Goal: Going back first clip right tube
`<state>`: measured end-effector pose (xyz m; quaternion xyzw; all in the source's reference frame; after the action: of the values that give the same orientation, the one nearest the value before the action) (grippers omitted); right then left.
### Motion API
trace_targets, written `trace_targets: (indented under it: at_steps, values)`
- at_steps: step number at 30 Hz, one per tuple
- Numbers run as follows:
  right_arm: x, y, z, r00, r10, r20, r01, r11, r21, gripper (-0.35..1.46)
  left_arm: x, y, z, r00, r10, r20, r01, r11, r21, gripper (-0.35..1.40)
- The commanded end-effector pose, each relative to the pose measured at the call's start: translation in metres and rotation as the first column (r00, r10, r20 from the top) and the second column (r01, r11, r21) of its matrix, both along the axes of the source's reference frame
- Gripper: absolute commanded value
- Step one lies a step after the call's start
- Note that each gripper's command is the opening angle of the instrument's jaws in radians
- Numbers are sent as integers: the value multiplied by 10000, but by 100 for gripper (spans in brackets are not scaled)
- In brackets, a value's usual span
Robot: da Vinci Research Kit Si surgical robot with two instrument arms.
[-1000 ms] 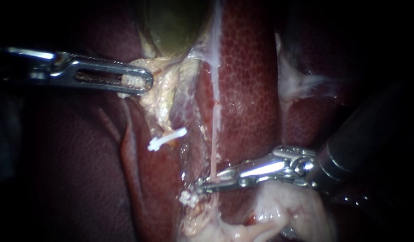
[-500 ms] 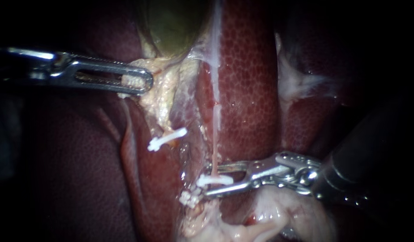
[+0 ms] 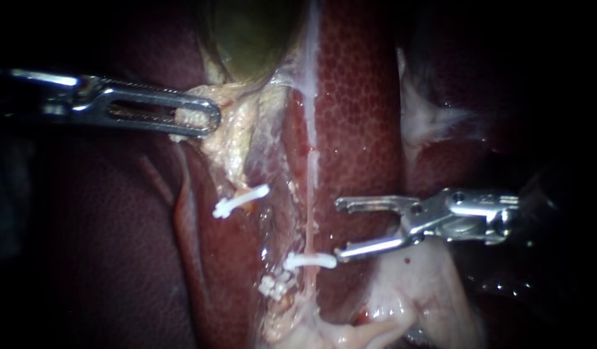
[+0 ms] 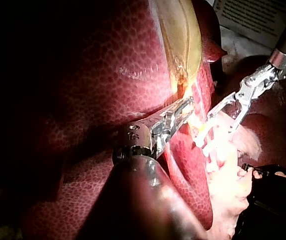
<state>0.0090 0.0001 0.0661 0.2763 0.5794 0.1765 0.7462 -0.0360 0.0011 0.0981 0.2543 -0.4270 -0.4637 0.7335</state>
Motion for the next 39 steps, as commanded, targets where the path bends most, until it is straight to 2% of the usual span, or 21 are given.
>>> trace_targets:
  at_steps: [1,4,7,11,16,22,27,34,39]
  values:
    - [-4,6,-11,9999,69,-114,-71,9999,-122,60,0,0,0,10000,-3,-1,3,10000,0,-35]
    - [-15,20,-36,9991,269,-316,-279,9991,-314,60,-1,0,0,10000,-8,-5,8,10000,-3,-35]
    - [-23,32,-56,9987,396,-330,-413,9979,-504,60,-2,-1,1,10000,-14,-10,14,10000,-8,-35]
    - [-31,40,-71,9987,347,-371,-373,9969,-694,60,-4,-1,3,10000,-21,-18,21,10000,-20,-35]
    - [-31,37,-71,9987,322,-395,-352,9965,-762,60,-13,-10,15,10000,-36,-41,36,10000,-90,-35]
    - [-31,36,-71,9987,323,-395,-353,9964,-767,60,-30,-20,38,9999,145,-80,-146,9999,-92,-35]
    - [-31,36,-71,9987,328,-396,-357,9964,-766,60,-46,-24,59,9995,294,-102,-294,9995,-74,-35]
    - [-29,36,-72,9986,285,-435,-317,9967,-749,60,-54,-28,77,9991,389,-140,-391,9991,-160,-35]
    - [-28,34,-75,9986,240,-474,-275,9969,-733,60,-55,-30,79,9990,425,-148,-427,9990,-151,-35]
